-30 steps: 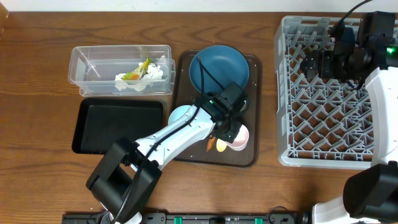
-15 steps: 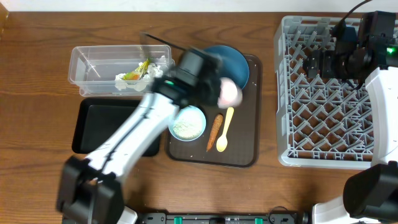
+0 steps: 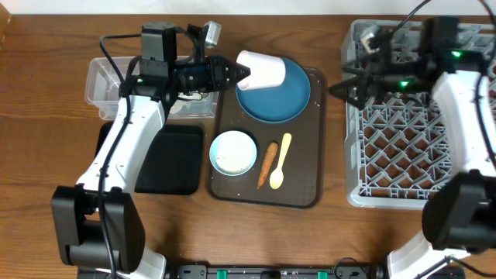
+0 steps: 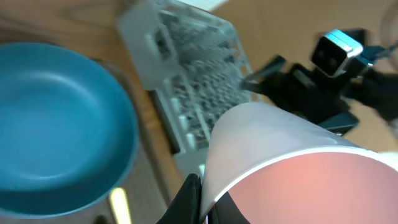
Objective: Sort waste into correct bins and load items into the dishwasher rack
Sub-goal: 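Lift the pink cup and pass it to the right gripper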
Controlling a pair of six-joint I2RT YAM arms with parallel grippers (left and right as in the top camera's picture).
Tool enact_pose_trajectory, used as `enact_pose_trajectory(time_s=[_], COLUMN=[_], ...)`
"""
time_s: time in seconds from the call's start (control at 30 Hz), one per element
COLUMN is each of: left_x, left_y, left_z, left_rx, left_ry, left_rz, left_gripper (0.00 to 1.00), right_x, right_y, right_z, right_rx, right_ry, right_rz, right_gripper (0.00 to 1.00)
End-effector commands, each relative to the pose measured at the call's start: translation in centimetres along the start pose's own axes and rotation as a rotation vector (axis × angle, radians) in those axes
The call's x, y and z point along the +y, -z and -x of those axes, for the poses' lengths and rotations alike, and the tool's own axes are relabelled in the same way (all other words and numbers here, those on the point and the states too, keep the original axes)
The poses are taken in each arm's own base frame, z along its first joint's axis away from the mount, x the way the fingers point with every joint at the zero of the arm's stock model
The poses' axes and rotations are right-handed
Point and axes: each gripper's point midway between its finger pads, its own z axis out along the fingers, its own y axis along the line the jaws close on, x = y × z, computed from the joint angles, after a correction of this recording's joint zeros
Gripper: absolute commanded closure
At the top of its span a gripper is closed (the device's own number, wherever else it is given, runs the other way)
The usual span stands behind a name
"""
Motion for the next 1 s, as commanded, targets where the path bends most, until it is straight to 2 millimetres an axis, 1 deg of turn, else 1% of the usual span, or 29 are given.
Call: enact_pose_trajectory(time_s=[0.0, 0.1, 0.2, 0.37, 0.53, 0.63, 0.8, 0.97], left_x=[-3.1, -3.7, -3.8, -3.8, -3.8, -4.0, -4.1, -4.1], left_y=[-0.1, -0.4, -0.5, -0.6, -0.6, -0.8, -0.9, -0.9], left_z=[-0.9, -1.3, -1.4, -1.4, -1.4, -1.6, -1.7, -1.7], left_rx=[0.073, 0.089, 0.092, 0.093, 0.094, 0.1, 0.103, 0.103], left_ry=[-0.026, -0.031, -0.032, -0.033, -0.033, -0.034, -0.035, -0.034], left_rz=[-0.177, -0.196, -0.197, -0.198, -0.199, -0.202, -0.204, -0.203], left_gripper=[0.94, 0.94, 0.94, 0.94, 0.94, 0.94, 0.94, 0.94], right_x=[4.3, 5.7, 6.9, 8.9, 10.2, 10.7, 10.9, 10.9], right_y=[-1.7, -3.3, -4.6, -5.9, -7.2, -7.8, -8.5, -8.6], right_z=[2.5, 2.8, 3.2, 4.0, 4.0, 4.1, 3.8, 3.8], right_rx=[-0.184, -0.211, -0.221, -0.251, -0.238, -0.238, -0.215, -0.209], right_ry=[0.195, 0.23, 0.272, 0.345, 0.383, 0.41, 0.429, 0.423], right_rz=[0.26, 0.342, 0.394, 0.471, 0.506, 0.52, 0.511, 0.509], right_gripper=[0.01, 0.01, 0.01, 0.04, 0.11, 0.2, 0.28, 0.37])
